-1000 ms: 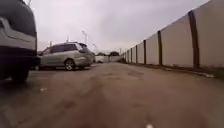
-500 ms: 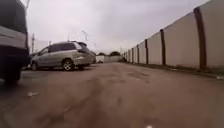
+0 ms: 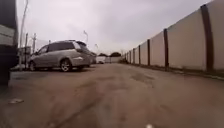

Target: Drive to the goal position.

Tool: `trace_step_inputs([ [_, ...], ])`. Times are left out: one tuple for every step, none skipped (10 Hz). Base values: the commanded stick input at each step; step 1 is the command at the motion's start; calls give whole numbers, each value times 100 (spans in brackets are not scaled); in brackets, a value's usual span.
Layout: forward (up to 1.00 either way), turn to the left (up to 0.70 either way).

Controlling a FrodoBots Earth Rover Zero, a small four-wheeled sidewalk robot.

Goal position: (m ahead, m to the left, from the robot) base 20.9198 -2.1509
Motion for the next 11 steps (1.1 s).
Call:
trace_step_inputs([
  [85,1],
  [85,1],
  [85,1],
  [85,1],
  [85,1],
  [85,1],
  [85,1],
  [85,1],
  [85,1],
  [85,1],
  [85,1],
])
